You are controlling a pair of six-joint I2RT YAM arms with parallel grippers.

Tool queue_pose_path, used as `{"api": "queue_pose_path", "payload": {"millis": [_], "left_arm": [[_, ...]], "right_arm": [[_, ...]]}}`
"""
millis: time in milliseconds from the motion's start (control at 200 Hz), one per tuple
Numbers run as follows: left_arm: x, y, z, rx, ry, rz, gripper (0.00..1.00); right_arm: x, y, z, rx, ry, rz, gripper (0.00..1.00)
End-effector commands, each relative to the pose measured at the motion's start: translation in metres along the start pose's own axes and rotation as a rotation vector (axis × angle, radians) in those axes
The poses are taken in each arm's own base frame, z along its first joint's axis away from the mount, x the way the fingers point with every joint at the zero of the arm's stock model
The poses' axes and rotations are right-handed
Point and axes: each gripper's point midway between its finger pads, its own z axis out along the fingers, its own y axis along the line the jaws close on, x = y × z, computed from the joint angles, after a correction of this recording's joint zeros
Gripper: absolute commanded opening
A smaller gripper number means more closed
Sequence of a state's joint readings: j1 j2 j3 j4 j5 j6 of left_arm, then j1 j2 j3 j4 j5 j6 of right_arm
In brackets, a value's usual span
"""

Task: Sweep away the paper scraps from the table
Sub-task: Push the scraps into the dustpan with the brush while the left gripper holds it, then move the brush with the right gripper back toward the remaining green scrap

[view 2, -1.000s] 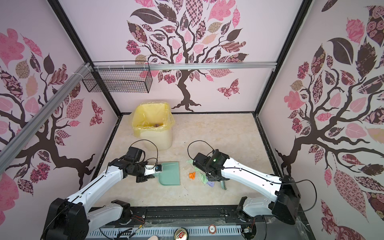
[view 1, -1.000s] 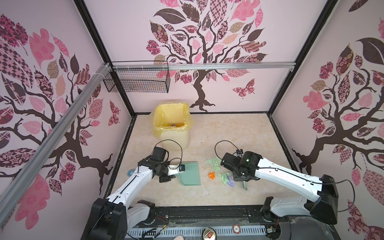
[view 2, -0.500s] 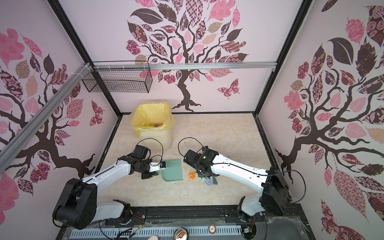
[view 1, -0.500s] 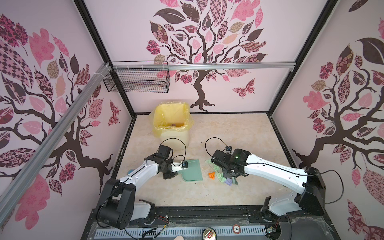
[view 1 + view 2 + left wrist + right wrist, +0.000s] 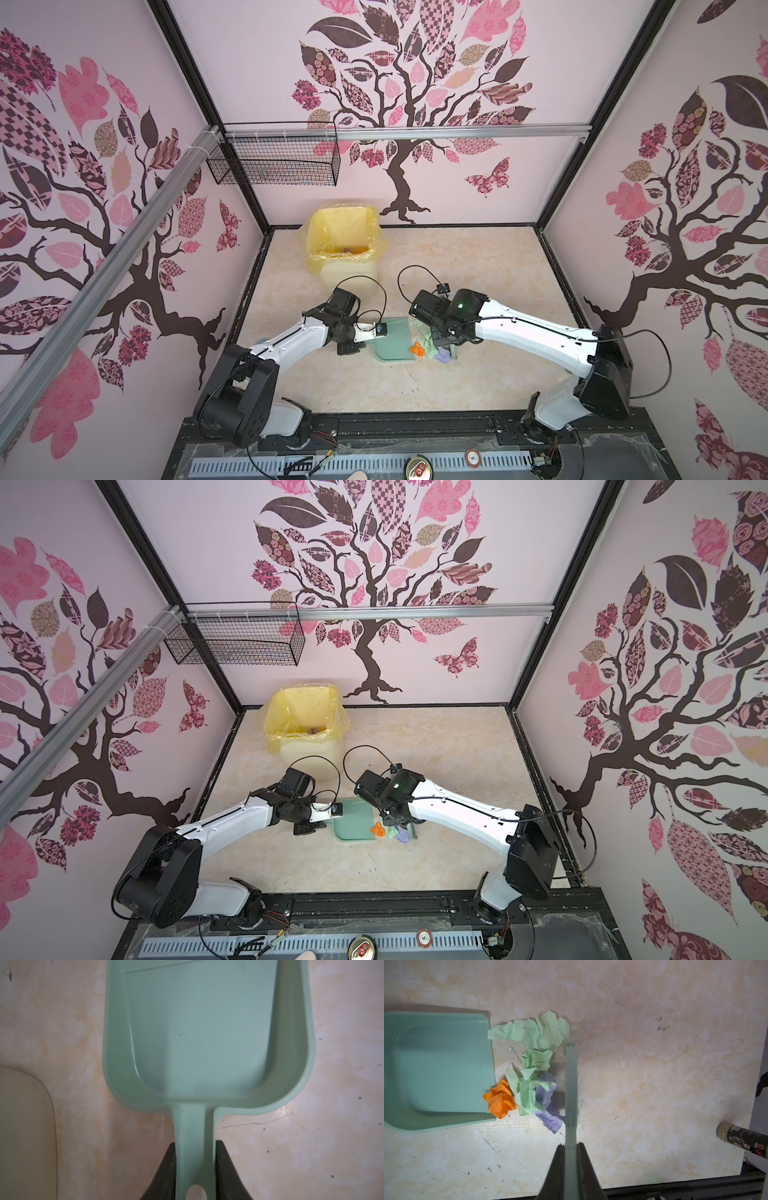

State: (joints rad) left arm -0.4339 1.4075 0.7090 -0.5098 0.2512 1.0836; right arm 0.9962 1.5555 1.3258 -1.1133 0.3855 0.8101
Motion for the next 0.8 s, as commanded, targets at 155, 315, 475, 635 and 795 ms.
{"api": "queue_pose_path", "payload": {"millis": [155, 315, 475, 635, 795], "left_arm": [[-0.012, 0.012, 0.006, -0.003, 0.03, 0.006, 0.0], [-0.02, 0.013, 0.007, -0.002, 0.024, 0.009, 0.0], [-0.024, 0.012, 0.01, 0.005, 0.021, 0.007, 0.0], [-0.025, 0.008, 0.012, 0.019, 0.015, -0.001, 0.0], [-0.026, 0.006, 0.012, 0.023, 0.007, -0.013, 0.0]], "right_arm": [[-0.015, 0.044, -0.008, -0.062, -0.027, -0.065, 0.0], [-0.02, 0.068, -0.016, -0.125, -0.045, -0.087, 0.0], [-0.027, 0.079, -0.027, -0.169, -0.067, -0.091, 0.0], [-0.033, 0.081, -0.038, -0.194, -0.093, -0.086, 0.0], [-0.039, 0.071, -0.059, -0.23, -0.143, -0.056, 0.0]]}}
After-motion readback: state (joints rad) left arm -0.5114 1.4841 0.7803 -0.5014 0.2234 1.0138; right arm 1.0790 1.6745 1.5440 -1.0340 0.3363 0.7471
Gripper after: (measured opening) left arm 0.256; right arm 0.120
